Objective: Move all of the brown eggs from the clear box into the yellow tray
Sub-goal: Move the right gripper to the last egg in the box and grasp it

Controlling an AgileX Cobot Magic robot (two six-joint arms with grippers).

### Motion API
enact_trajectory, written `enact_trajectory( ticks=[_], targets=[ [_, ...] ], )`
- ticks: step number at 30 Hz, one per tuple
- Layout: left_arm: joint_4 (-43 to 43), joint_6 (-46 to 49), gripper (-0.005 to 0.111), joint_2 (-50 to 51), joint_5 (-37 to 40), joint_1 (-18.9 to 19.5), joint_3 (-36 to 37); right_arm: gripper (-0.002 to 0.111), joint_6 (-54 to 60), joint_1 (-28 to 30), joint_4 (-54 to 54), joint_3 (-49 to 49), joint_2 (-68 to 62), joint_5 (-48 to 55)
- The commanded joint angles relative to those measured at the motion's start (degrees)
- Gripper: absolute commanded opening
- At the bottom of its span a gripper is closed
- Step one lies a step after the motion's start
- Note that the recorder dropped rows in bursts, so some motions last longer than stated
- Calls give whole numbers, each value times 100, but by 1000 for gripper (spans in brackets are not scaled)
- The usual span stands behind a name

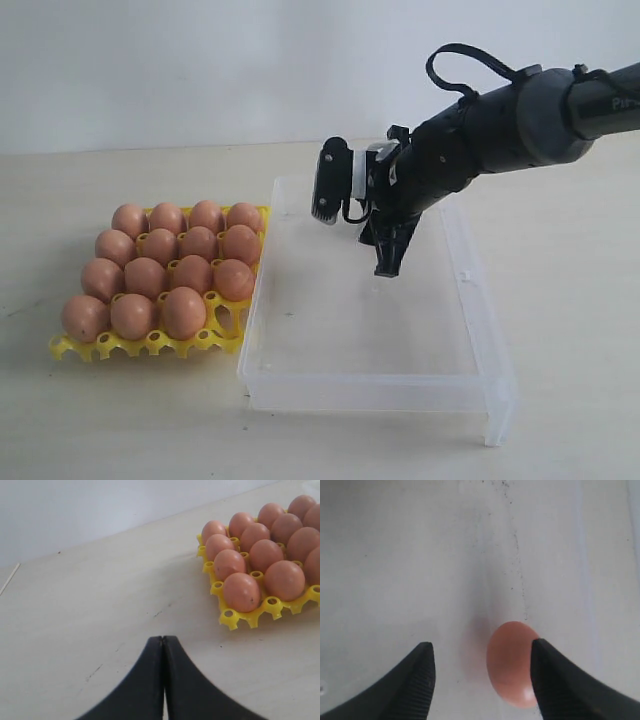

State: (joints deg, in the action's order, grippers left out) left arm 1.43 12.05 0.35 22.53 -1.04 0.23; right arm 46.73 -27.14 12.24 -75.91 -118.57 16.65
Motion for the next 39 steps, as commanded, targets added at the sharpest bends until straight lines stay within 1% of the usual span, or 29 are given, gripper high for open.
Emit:
enact_trajectory(
  ticks=[1, 12, 23, 24, 25, 27, 29, 30, 31, 33, 35, 36, 39],
  targets=[
    [0, -28, 0, -35, -26, -11, -23, 56, -87, 145, 40, -320, -220, -40],
    [0, -28, 0, -35, -26, -11, -23, 56, -87, 352, 65, -1151, -805, 426],
    [0, -28, 0, -35, -26, -11, -23, 55, -87, 453, 80, -1253, -1184, 546],
    [0, -28, 0, -35, -26, -11, -23, 53, -87, 456, 80, -1253, -1184, 546],
    [0, -28, 0, -35, -26, -11, -23, 49, -87, 456, 80, -1253, -1184, 546],
    [0, -28, 0, -35, -26, -11, -23, 33, -87, 456, 80, -1253, -1162, 558],
    [0, -28, 0, -35, -26, -11, -23, 13, -103, 456, 80, -1253, -1137, 602],
    [0, -28, 0, -35, -26, -11, -23, 4, -191, 456, 58, -1253, -1109, 636],
    [0, -28, 0, -35, -26, -11, -23, 0, -338, 456, 34, -1253, -1084, 703],
    [0, -28, 0, -35, -26, -11, -23, 0, -545, 409, 34, -1253, -1021, 842],
    [0, -28, 0, -35, -26, -11, -23, 0, -1079, 315, 23, -1253, -837, 1099],
    [0, -28, 0, -35, -26, -11, -23, 0, -1543, 220, 23, -1243, -690, 1233],
    [0, -28, 0, -35, -26, -11, -23, 0, -2259, -10, -34, -1231, -358, 1428]
  ],
)
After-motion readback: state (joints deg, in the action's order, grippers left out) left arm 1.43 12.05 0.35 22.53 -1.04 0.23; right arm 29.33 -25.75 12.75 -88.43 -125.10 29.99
